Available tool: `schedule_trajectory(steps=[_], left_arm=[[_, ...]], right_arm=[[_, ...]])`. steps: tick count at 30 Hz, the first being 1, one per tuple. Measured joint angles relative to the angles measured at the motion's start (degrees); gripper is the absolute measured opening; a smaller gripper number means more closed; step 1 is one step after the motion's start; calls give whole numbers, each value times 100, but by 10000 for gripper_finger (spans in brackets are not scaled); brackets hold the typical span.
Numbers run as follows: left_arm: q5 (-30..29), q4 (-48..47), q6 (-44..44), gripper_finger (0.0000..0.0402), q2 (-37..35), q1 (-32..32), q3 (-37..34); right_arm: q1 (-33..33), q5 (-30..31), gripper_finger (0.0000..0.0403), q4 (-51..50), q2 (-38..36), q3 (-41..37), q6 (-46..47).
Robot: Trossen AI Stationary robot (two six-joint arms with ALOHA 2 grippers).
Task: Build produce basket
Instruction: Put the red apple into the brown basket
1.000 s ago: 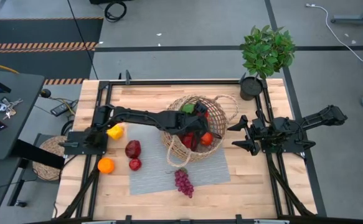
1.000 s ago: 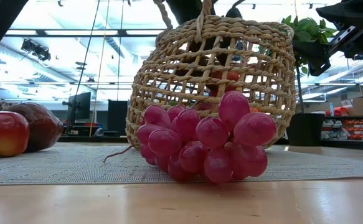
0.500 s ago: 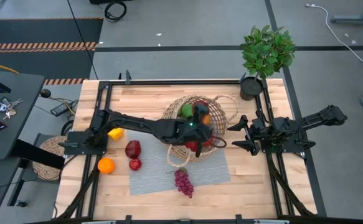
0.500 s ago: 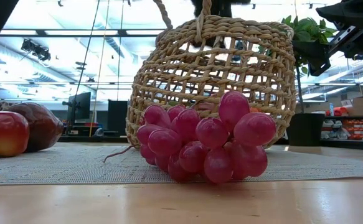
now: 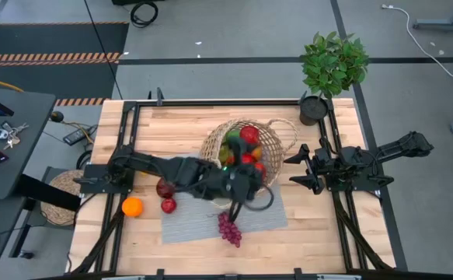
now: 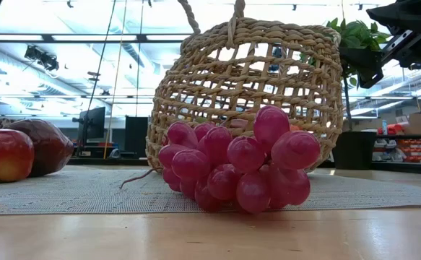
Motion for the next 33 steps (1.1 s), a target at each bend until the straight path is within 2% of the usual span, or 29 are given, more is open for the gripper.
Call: schedule_trajectory(steps=[3, 5, 10, 19, 26, 30, 33], left_arm=[[927, -1025, -1309, 395, 0, -301, 211], [1194, -1575, -2058, 395, -61, -541, 155], [1321, -3006, -4047, 395, -177, -1139, 196], [1300, -4479, -7036, 395, -331, -1965, 198], [1251, -4489, -7957, 395, -331, -2260, -542], [1416, -4458, -8250, 395, -407, -2291, -1443], [1498, -4440, -8561, 389, -721, -2287, -2219]], right_arm=[[-1, 0, 348, -1, 0, 0, -1], [-2, 0, 348, 3, 4, 0, 0], [-2, 0, 348, 0, 4, 0, 0], [-2, 0, 348, 2, 22, 0, 0], [-2, 0, 348, 2, 22, -1, 0], [0, 0, 348, -2, 22, 0, -2], [-1, 0, 348, 2, 22, -2, 0]])
